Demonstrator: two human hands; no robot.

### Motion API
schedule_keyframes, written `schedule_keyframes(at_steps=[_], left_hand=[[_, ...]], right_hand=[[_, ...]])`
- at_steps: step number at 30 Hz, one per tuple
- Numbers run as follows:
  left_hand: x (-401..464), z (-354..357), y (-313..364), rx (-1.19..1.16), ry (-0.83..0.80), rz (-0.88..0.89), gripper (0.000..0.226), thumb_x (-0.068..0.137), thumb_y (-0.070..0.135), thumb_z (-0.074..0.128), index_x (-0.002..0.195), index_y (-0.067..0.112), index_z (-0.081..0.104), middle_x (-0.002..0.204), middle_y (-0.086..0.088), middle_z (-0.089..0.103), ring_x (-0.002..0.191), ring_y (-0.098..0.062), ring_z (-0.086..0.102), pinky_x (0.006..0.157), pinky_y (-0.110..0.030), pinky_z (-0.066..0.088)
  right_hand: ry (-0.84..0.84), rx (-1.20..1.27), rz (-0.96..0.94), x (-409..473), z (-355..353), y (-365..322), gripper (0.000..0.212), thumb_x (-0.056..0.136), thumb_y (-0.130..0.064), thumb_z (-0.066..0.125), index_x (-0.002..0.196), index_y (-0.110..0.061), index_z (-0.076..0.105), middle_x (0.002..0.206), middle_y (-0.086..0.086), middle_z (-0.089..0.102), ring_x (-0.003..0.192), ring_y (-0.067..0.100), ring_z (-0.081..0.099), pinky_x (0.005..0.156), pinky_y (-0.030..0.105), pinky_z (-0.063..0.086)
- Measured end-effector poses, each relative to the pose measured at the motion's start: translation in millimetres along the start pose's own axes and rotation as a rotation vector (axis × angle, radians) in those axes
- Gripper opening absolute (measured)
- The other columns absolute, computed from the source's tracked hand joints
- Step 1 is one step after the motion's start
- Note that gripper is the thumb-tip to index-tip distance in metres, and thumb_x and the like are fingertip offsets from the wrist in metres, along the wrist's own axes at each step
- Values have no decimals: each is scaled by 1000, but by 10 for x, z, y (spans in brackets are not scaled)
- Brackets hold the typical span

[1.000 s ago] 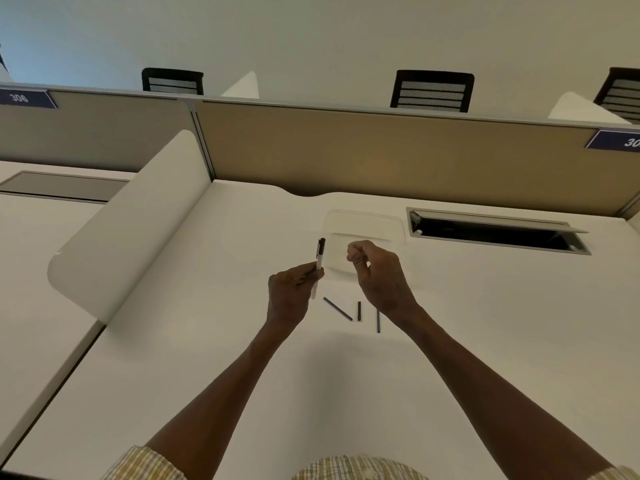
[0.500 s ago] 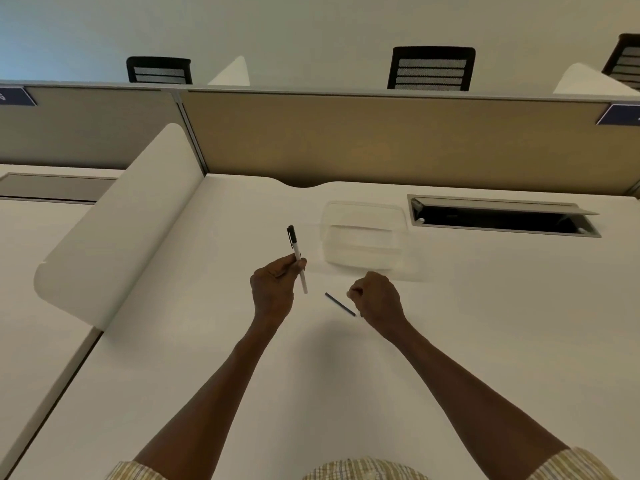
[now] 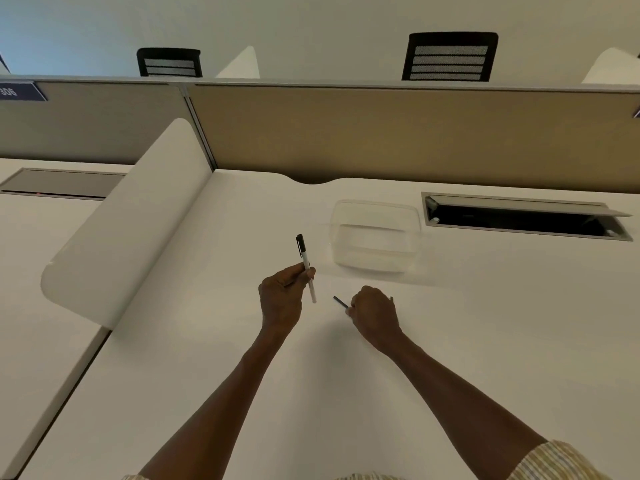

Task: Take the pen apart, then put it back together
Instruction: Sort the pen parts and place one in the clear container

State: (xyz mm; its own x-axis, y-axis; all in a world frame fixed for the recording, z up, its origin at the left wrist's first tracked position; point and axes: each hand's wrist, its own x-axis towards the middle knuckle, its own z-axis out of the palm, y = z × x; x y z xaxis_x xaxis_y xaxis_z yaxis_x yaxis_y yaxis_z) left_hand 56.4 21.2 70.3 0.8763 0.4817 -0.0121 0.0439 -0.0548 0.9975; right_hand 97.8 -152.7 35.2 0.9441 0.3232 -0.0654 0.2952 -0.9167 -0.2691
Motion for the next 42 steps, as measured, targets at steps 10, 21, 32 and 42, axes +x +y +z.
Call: schedule_keyframes(at_steps=[10,21,32,42], left_hand=[[-7,60,11,46,-17,5,14,84,24,76,93,34,78,84,6,78,86,-19,73,87,-48,57],[11,104,40,15,-15,-21,13,84,23,76,97,22,79,85,6,78,87,-13,73,90,-44,57],[29,194,130,-49,-49,-12,12,84,21,76,92,29,79,87,5,78,89,-14,73,91,-45,56],[-6,243,-21,-51,-52,-72,12,83,20,77,92,27,80,88,4,79,90,-14,74,91,-48,56]], right_hand=[[-3,56,69,27,60,-77,15,85,-13,51,81,-6,64,93,8,63,89,26,61,68,32,41],[214,247,82,111,-433,-89,17,84,-27,62,77,-15,71,83,1,62,81,20,61,63,26,39],[337,-72,-88,601,-1131,127,23,93,-24,54,92,-8,70,94,10,61,90,28,58,67,36,47],[127,-267,-185,1241,-1098,465,19,91,-18,55,90,-8,71,91,9,62,85,29,61,65,34,44]])
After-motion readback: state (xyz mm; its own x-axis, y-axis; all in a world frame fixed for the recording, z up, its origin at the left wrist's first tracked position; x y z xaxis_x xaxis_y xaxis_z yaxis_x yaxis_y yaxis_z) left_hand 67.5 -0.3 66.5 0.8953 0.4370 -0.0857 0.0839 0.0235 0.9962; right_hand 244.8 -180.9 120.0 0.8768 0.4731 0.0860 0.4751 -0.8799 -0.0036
